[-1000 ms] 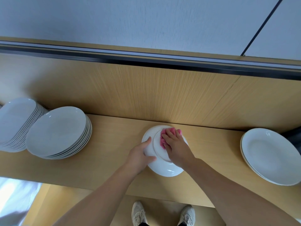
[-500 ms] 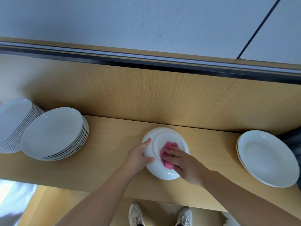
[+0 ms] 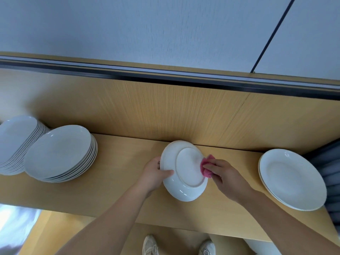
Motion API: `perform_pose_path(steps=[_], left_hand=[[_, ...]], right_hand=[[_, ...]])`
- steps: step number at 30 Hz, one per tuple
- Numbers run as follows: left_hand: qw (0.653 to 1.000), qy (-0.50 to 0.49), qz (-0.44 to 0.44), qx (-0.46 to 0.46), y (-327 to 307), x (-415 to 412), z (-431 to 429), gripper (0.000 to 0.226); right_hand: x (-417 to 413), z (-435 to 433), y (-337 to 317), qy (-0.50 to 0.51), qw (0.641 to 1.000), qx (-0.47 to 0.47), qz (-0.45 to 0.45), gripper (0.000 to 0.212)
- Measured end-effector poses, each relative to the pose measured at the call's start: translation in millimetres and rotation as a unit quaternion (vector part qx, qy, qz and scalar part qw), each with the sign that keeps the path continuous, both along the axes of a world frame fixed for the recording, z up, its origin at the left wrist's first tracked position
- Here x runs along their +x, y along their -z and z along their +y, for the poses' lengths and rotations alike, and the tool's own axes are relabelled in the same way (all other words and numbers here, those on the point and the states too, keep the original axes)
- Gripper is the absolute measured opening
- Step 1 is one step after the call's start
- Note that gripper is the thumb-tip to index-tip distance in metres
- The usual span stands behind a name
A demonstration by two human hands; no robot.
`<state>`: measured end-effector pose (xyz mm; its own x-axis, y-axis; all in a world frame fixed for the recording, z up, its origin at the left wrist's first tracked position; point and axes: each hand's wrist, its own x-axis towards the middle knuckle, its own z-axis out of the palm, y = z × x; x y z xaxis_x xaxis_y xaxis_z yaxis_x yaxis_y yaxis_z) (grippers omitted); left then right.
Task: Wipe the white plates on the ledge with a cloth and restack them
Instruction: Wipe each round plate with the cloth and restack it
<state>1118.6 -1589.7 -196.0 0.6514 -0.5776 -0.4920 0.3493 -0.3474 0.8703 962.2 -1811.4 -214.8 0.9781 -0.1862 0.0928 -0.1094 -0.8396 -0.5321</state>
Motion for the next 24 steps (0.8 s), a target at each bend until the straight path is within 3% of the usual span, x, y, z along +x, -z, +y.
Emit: perform_pose_path(steps=[3,9,14,18,24], left_hand=[[1.0,-0.001,0.006,-0.008,-15,-10,-7,0.025],[1.0,-0.013,-0.028,-0.002,-41,-32,-18,0.027],[0.984,-0.004,-0.161,0.071,-61,-40,-6,0.028],[0.937,-0.002,-0.315,0.15,-79,-37,13,0.026],[0.82,0.021,-0.524,0.228,-93,-27,58,0.033]], right_hand=[[-6,-2,-12,-0.009,1.0,0.003,-0.021,0.035],[-14,-3,-42,-0.02,0.997,0.019,-0.074,0.028],[-11,3,-62,-0.043,0.992,0.016,-0.119,0.026],[4,14,-73,-0.075,0.987,0.023,-0.138,0.026],[36,41,-89,-0.119,0.979,0.014,-0.166,0.028]])
